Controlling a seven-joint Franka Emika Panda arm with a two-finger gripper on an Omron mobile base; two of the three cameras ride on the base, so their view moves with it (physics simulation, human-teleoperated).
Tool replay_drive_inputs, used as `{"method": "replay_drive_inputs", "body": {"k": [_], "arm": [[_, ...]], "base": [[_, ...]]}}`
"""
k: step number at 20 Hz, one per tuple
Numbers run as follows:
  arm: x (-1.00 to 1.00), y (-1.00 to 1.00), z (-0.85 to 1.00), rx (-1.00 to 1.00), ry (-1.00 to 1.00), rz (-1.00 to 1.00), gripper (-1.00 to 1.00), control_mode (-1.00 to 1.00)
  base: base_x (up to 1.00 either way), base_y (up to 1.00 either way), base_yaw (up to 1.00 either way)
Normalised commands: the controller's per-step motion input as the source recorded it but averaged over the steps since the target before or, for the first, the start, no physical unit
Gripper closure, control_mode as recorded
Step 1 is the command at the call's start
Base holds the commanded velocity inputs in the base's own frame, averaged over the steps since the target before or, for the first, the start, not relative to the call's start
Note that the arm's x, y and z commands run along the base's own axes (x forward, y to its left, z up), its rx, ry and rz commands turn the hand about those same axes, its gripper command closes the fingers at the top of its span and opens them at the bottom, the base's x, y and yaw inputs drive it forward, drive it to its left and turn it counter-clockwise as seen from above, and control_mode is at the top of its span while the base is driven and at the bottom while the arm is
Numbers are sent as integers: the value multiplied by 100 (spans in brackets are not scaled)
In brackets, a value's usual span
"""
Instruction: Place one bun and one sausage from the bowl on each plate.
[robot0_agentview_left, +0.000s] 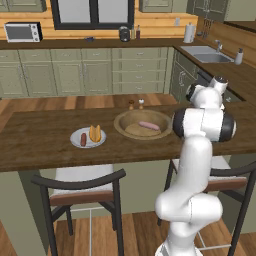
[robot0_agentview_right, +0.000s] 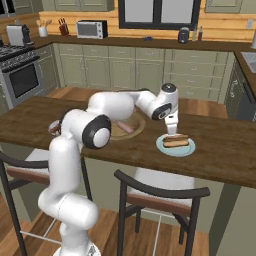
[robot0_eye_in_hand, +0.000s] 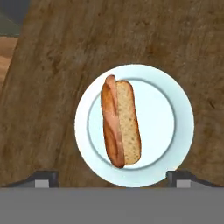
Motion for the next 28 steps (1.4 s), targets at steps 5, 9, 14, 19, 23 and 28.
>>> {"method": "replay_drive_inputs", "body": {"k": [5,9,14,19,23,28], "arm": [[-36,97,51,-22,-9,51,-100,-100],[-4,95,45,-19,-20,57,-100,-100],[-28,71,5,-38,-4,65,-100,-100],[0,100,0,-48,3,37,-100,-100],[4,98,-21,-53,15,35,-100,-100],[56,67,-52,-40,41,31,-100,-100]], "base": [[0,0,0],[0,0,0],[0,0,0],[0,0,0],[0,0,0],[0,0,0]]}}
